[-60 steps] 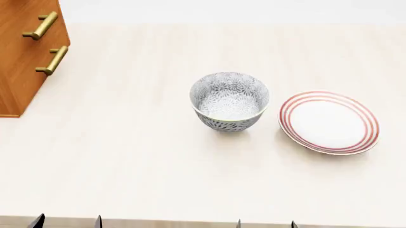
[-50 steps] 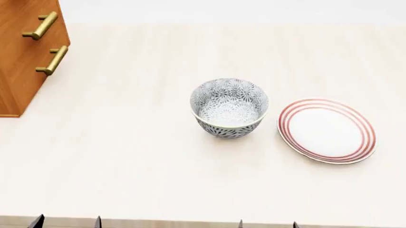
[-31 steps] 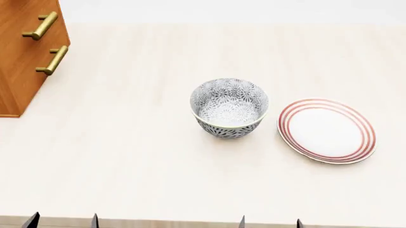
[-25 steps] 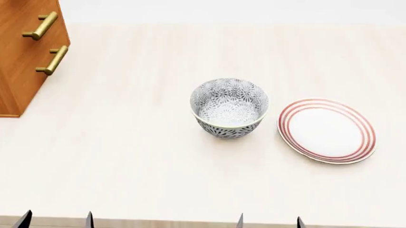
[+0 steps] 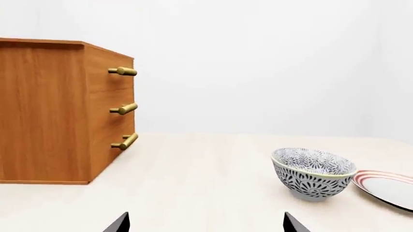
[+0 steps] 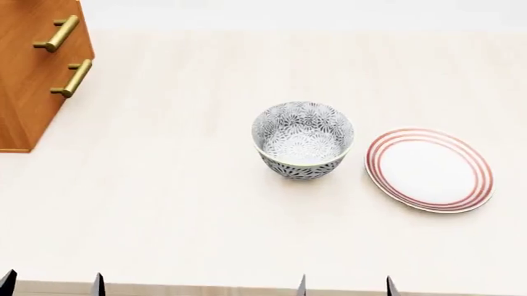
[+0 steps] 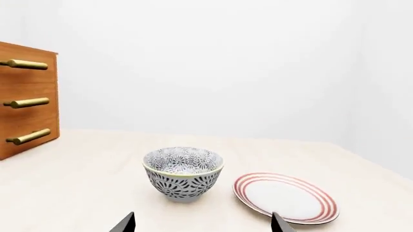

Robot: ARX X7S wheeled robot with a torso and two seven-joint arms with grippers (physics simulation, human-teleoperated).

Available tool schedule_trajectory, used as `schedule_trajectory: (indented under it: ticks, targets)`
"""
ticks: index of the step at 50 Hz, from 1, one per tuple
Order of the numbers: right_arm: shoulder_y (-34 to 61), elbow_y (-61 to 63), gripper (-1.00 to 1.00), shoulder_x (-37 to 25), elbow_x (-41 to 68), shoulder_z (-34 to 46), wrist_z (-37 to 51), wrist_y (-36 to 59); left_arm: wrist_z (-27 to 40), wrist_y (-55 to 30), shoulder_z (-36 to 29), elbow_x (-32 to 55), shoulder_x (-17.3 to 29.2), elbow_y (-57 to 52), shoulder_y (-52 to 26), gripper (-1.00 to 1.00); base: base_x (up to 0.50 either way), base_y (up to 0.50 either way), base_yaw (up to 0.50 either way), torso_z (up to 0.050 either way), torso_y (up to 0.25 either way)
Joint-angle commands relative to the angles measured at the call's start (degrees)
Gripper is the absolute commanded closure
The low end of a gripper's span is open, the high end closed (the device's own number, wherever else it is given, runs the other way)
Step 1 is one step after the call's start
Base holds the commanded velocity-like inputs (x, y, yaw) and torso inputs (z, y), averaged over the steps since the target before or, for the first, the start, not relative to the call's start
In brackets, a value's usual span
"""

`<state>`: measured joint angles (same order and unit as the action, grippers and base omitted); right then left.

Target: Put the bowl on top of the cabinet.

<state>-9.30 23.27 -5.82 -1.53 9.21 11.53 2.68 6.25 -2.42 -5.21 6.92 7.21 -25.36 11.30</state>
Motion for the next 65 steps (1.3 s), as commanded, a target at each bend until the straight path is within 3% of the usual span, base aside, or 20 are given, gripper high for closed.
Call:
schedule_trajectory:
  ticks: [1, 31, 33, 65]
  targets:
    - [-0.34, 0.59, -1.0, -0.66, -1.26, 1.13, 2.1, -0.77, 1.04, 0.26, -0.66, -0.08, 0.79, -0.57, 0.31, -1.0, 0.0, 0.44, 0.0, 0.0, 0.0]
    - [1.21, -0.41, -1.0, -2.08, 1.87, 2.11, 3.53, 0.9, 3.61, -1.33, -1.65, 0.56, 1.84, 0.7, -1.15, -1.0, 0.0, 0.38, 0.0, 0.0, 0.0]
    - [1.08, -0.35, -1.0, -2.19, 1.09, 2.29, 4.12, 0.68, 2.84, 4.12, -2.06, -0.4, 2.33, 1.65, -0.19, -1.0, 0.0, 0.0, 0.0, 0.011, 0.0]
    - [1.71, -1.14, -1.0, -3.87, 2.95, 4.11, 4.55, 0.4, 4.11, 1.74, -2.83, 1.81, 3.59, 1.9, -1.05, -1.0, 0.0, 0.0, 0.0, 0.05, 0.0]
